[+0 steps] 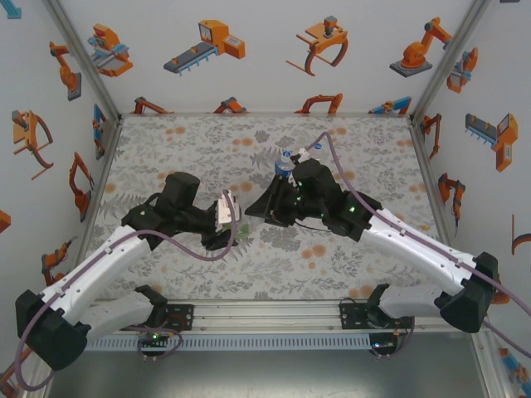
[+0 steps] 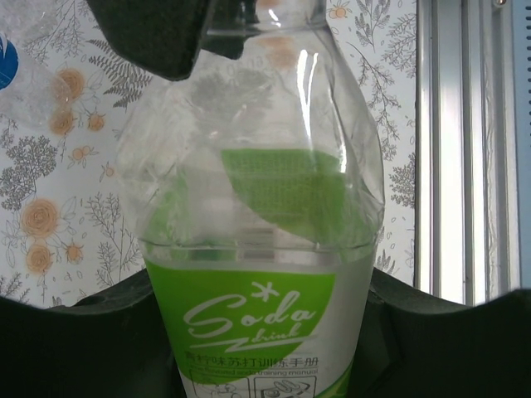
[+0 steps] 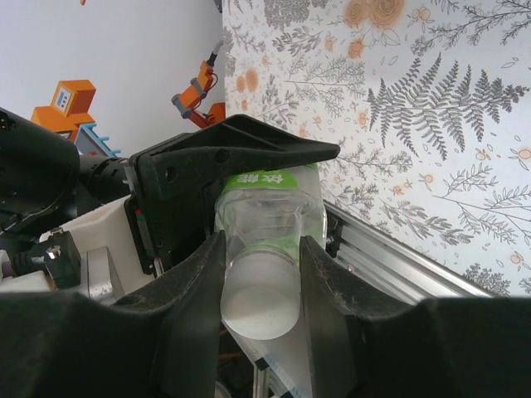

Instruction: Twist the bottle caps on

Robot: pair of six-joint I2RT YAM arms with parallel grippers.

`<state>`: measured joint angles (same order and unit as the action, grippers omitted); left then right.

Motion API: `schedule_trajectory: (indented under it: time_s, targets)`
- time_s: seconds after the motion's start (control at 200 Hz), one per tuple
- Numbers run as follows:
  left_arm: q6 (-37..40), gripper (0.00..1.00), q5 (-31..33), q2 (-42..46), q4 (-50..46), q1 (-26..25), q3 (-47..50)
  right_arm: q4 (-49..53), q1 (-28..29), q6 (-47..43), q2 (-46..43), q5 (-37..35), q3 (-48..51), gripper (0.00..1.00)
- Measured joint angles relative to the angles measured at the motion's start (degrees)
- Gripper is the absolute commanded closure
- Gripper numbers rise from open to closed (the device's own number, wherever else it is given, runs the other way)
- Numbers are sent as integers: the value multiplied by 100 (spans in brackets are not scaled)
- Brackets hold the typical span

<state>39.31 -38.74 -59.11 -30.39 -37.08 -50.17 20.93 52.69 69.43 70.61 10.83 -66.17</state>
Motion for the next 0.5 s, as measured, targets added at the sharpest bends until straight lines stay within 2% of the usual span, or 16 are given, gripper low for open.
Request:
schedule_trajectory:
  time_s: [0.06,0.165,0.245,0.371,0.426,0.496]
  targets:
    - [-24,94,0,-4,0,0,-4,44,-2,-4,4,-2,-24,52]
    - [-140,94,63,-42,20,20,-57,181,-4,-37,4,7,-120,50]
    - [-216,94,140,-85,42,50,-94,245,-4,-50,4,20,-179,51]
    - [-315,93,170,-131,50,109,-138,289,-4,-81,11,17,-184,60]
    - [-321,88,168,-131,52,118,-138,260,-4,-101,15,20,-184,65]
    - [-328,74,168,-131,48,118,-138,278,-4,-136,15,17,-188,68]
